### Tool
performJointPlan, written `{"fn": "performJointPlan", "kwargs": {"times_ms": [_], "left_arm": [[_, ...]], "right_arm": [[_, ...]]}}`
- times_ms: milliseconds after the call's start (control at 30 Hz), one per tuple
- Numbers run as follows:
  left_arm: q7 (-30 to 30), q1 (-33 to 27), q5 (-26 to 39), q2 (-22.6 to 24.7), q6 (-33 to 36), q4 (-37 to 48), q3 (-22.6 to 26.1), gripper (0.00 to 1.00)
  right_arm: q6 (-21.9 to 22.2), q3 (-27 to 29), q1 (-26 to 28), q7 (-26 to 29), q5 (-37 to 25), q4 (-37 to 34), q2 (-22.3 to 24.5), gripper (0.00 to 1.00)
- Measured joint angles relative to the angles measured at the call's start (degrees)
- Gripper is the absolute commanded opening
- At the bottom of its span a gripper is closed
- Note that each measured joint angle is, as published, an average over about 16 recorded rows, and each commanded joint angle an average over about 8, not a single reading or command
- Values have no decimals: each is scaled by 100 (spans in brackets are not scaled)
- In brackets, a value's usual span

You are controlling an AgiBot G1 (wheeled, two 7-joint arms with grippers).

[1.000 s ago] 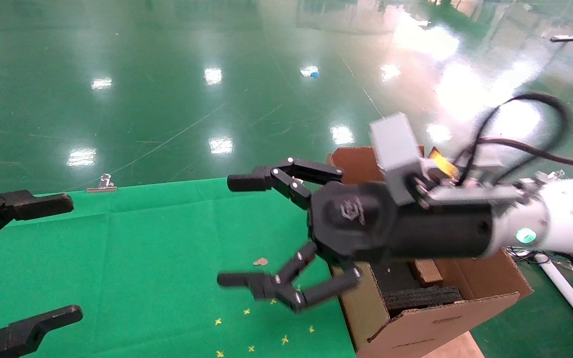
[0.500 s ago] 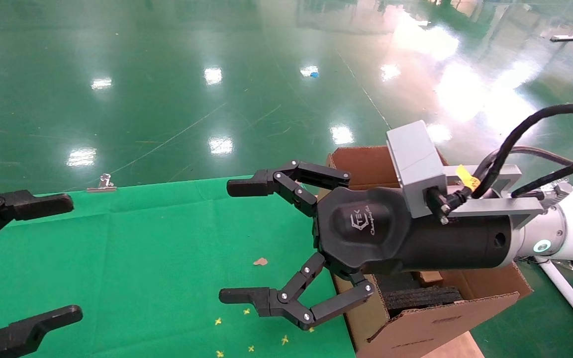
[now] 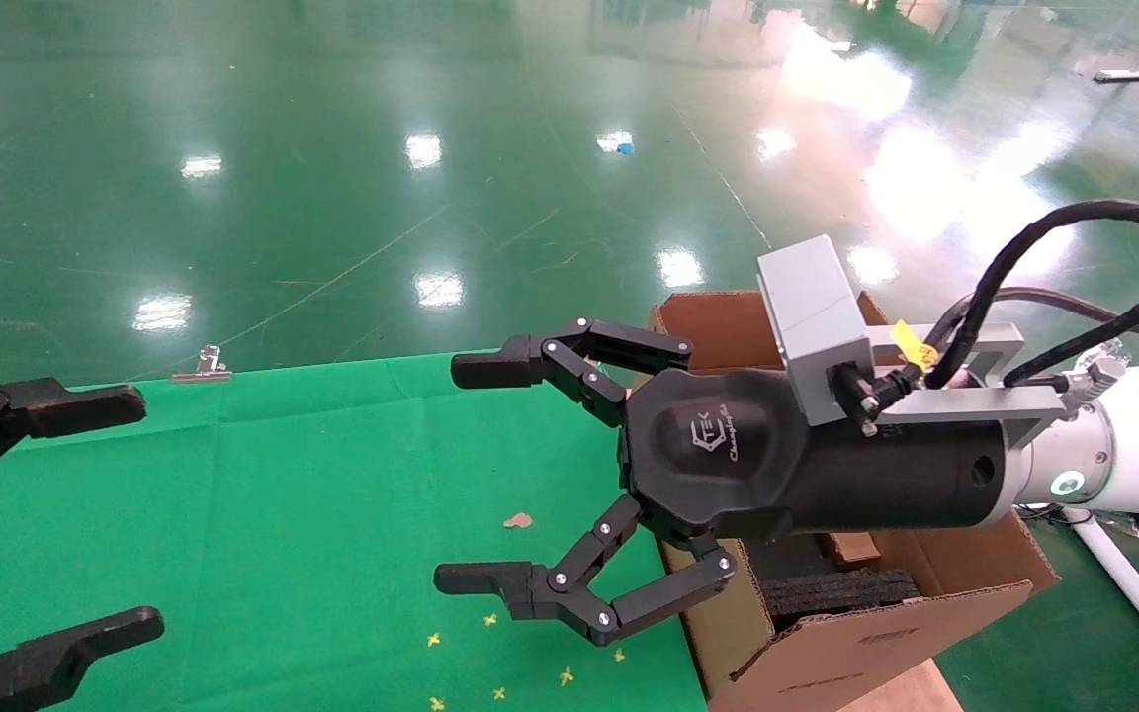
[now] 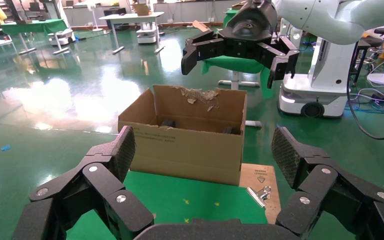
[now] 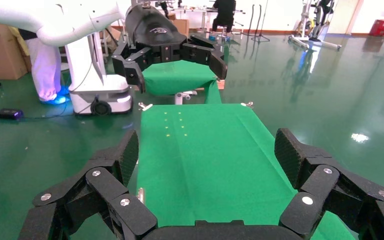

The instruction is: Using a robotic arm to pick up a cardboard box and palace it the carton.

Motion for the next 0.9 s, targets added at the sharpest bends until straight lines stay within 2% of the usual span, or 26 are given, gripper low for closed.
{"fn": "performJointPlan", "kwargs": {"times_ms": [900], "left_arm": [[0,0,1,0,0,0,0,100]], "right_arm": [[12,-46,35,11,-15,-33,-9,100]]}}
